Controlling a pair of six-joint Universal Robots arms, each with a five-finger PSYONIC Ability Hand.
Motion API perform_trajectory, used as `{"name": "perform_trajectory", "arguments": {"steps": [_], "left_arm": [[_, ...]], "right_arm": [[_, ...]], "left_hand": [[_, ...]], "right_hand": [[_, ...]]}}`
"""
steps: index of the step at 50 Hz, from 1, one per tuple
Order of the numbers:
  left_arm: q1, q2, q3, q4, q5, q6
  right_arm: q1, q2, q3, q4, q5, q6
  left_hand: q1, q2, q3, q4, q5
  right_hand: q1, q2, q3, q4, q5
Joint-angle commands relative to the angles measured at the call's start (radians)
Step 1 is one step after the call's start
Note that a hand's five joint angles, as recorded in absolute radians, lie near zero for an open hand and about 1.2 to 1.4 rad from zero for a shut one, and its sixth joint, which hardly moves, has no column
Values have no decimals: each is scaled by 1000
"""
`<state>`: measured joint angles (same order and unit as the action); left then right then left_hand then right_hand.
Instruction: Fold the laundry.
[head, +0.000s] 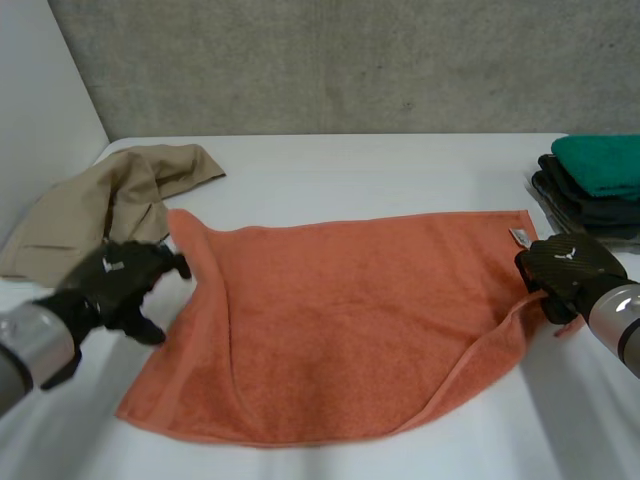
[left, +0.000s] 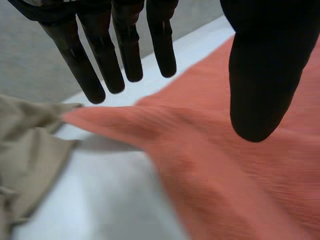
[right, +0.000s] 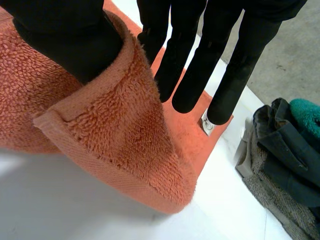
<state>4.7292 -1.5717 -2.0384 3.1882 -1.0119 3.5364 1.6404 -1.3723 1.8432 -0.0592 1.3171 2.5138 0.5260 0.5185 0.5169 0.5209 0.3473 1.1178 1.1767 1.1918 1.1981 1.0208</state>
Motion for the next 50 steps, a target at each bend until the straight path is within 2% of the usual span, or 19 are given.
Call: {"name": "perform_trajectory", "arguments": {"steps": [1, 6, 10, 17, 31, 41, 42, 46, 50], "left_arm": [[52, 85, -150, -126, 102, 16], [89, 72, -204, -142, 114, 74], [117, 21, -233, -134, 118, 163], [158, -48, -232, -137, 130, 278], [154, -146, -223, -71, 164, 329], [112, -188, -220, 2, 159, 331], [111, -188, -218, 7, 157, 331], [100, -180, -215, 18, 150, 326], [98, -133, -206, 16, 133, 297]], "right_arm": [[18, 53, -50, -27, 33, 55], [27, 84, -71, -36, 51, 72], [33, 102, -82, -45, 51, 77], [38, 104, -76, -51, 48, 80], [27, 96, -67, -67, 48, 85], [29, 84, -56, -70, 48, 85], [29, 81, -55, -71, 48, 85], [25, 68, -50, -77, 51, 86], [19, 49, -45, -79, 51, 86]], "left_hand": [[201, 208, 210, 206, 205], [187, 194, 196, 192, 191], [55, 62, 64, 60, 59], [31, 38, 40, 36, 35], [128, 135, 137, 133, 132], [357, 364, 366, 362, 361], [398, 405, 407, 403, 402], [852, 859, 861, 857, 856], [870, 878, 879, 875, 874]], "right_hand": [[278, 220, 204, 198, 201], [278, 220, 204, 198, 201], [278, 220, 204, 198, 201], [278, 220, 204, 198, 201], [278, 220, 204, 198, 201], [278, 220, 204, 198, 201], [278, 220, 204, 198, 201], [278, 220, 204, 198, 201], [278, 220, 204, 198, 201]]}}
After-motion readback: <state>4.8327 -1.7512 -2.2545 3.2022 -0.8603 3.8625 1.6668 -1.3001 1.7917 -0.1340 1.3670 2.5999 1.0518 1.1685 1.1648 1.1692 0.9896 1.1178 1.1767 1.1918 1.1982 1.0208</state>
